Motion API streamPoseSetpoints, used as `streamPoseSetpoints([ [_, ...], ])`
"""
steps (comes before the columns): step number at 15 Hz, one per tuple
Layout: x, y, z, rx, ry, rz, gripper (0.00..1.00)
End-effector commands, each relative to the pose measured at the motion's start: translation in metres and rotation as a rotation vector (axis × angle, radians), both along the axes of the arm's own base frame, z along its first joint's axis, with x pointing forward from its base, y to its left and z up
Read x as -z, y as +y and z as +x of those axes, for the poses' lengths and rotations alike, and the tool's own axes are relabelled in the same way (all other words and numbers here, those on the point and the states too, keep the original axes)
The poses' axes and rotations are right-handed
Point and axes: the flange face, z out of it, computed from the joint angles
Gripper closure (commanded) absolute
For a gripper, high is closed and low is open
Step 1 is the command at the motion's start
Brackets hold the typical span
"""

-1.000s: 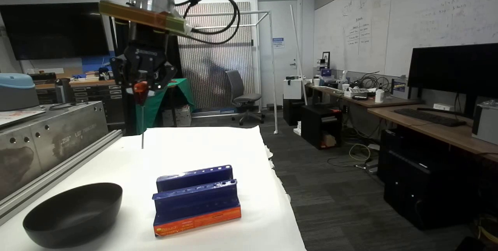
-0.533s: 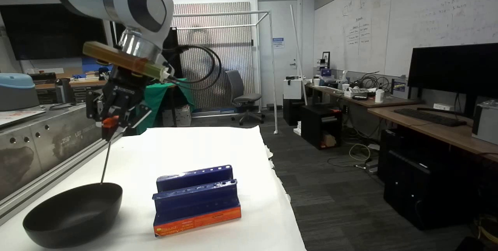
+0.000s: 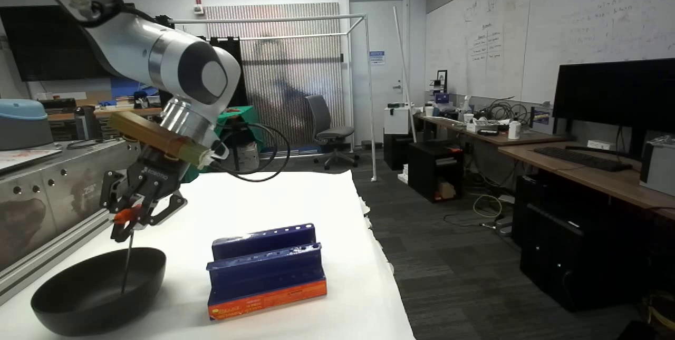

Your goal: Put the orange object into the black bowl.

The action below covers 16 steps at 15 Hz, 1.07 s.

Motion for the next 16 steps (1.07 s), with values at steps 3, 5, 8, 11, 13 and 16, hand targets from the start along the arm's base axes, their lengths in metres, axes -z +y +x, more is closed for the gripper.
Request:
streamPoseSetpoints([
  [3, 0.038, 0.024, -0.004, 0.043, 0.049, -0.048, 0.89],
  [5, 0.050, 0.031, -0.006, 0.043, 0.073, -0.062, 0.89],
  [8, 0.058, 0.035, -0.005, 0.050, 0.087, -0.077, 0.78],
  [11, 0.049, 0.033, 0.000, 0.070, 0.045, -0.095, 0.53],
  [13, 0.032, 0.026, 0.007, 0.087, -0.016, -0.129, 0.38],
  [16, -0.011, 0.015, 0.019, 0.116, -0.156, -0.193, 0.16],
])
